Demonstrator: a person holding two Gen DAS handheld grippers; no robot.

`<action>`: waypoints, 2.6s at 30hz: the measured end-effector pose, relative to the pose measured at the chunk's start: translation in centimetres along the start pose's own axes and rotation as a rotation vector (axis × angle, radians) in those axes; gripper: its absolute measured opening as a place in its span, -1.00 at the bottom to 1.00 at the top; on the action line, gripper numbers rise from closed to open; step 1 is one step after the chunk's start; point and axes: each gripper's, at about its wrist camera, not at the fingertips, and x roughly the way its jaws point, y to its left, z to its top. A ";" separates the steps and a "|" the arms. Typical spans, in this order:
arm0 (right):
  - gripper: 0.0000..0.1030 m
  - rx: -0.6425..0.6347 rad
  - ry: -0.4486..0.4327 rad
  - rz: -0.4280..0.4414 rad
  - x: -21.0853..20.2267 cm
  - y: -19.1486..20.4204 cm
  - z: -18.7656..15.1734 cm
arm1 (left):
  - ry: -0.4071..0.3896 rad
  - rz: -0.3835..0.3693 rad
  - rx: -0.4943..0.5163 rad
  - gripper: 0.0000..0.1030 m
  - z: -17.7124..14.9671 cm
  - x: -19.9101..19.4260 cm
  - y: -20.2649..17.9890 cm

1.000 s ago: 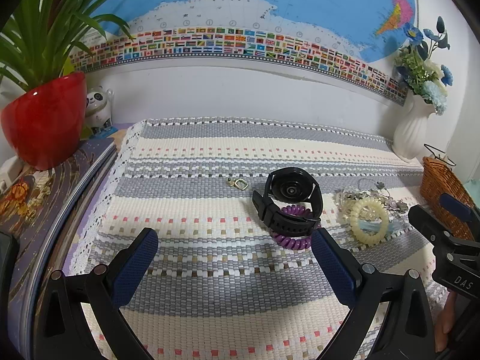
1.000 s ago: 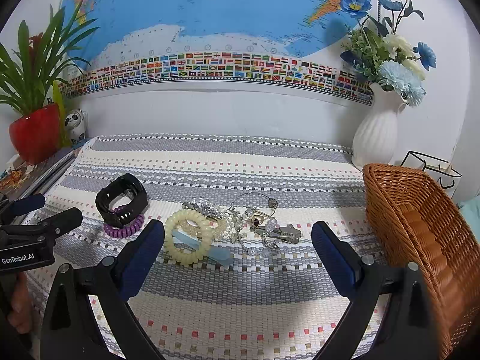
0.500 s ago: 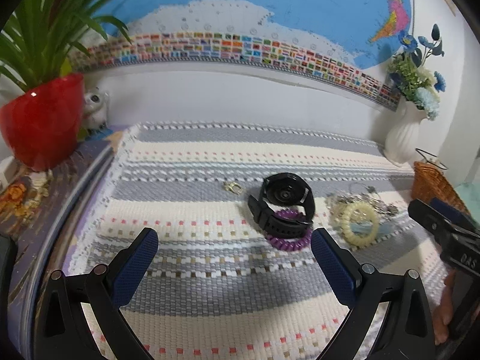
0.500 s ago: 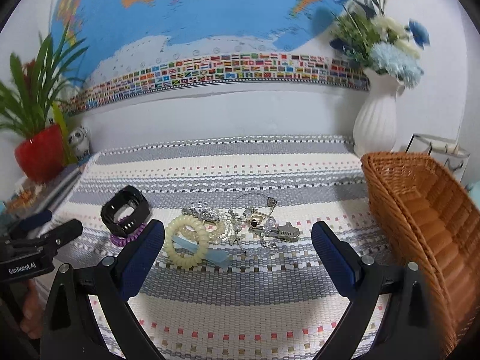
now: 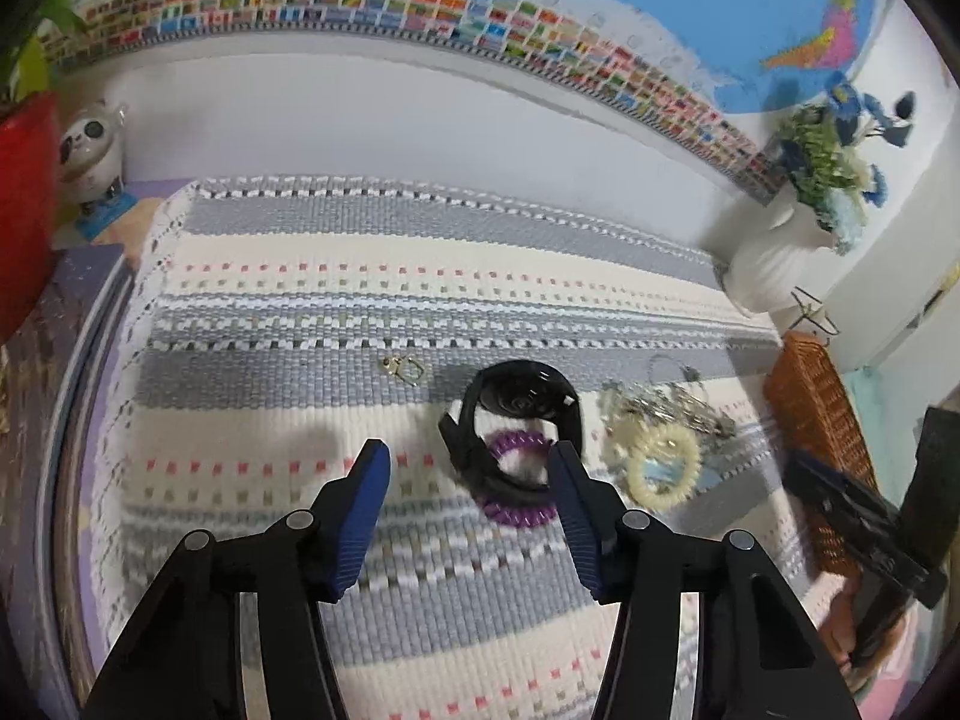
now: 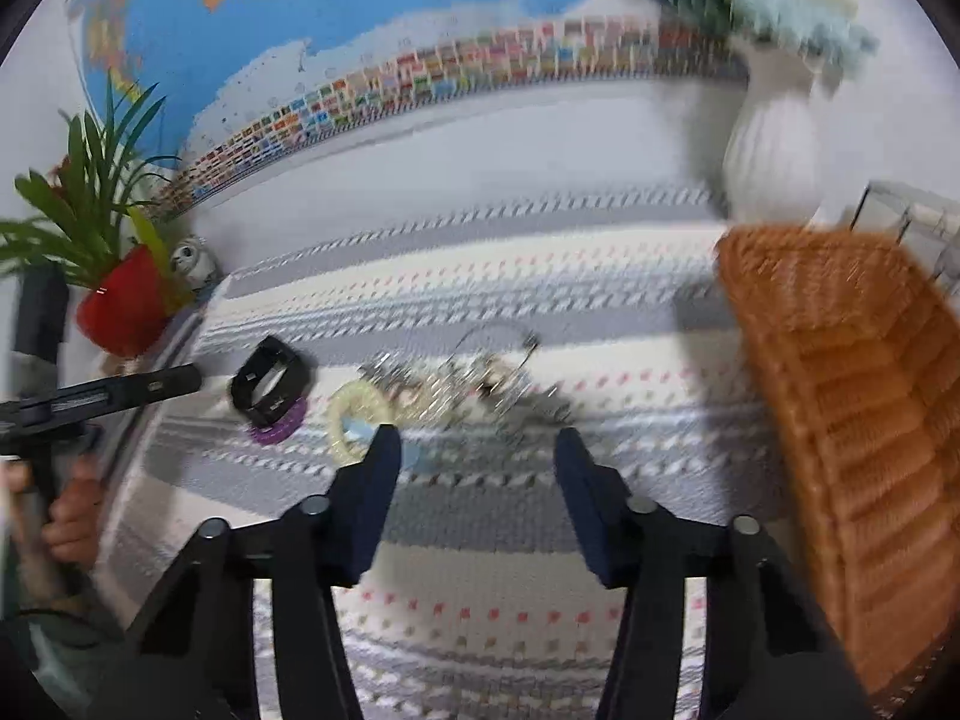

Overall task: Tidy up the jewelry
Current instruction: 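Grasp the black smartwatch with left tool while right tool grasps cream coil bracelet, then drop the watch from left tool into wicker basket while right tool drops bracelet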

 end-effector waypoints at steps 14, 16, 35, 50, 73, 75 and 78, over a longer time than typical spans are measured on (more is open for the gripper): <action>-0.27 -0.128 0.062 -0.039 4.8 5.3 0.9 | 0.000 -0.095 -0.019 -0.01 0.5 2.5 1.5; -0.27 -0.144 0.072 -0.050 5.6 5.5 0.9 | 0.009 -0.098 -0.016 -0.01 0.5 2.9 1.4; -0.76 -0.268 -0.028 -0.071 3.7 7.7 0.5 | -0.044 -0.053 0.073 -0.70 0.6 3.0 -0.6; -0.76 -0.144 -0.166 -0.048 -6.9 3.8 0.6 | -0.134 -0.177 0.193 -0.70 0.4 -4.3 -7.1; -0.76 0.267 0.007 -0.326 -12.4 -22.1 -1.5 | 0.083 -0.303 0.478 -0.70 3.4 9.9 -38.5; -0.76 0.265 0.027 -0.324 -12.1 -22.6 -2.1 | 0.124 -0.284 0.483 -0.70 3.1 12.4 -39.7; -0.76 0.252 0.054 -0.327 -11.2 -23.1 -2.3 | 0.175 -0.268 0.488 -0.70 2.5 15.0 -40.5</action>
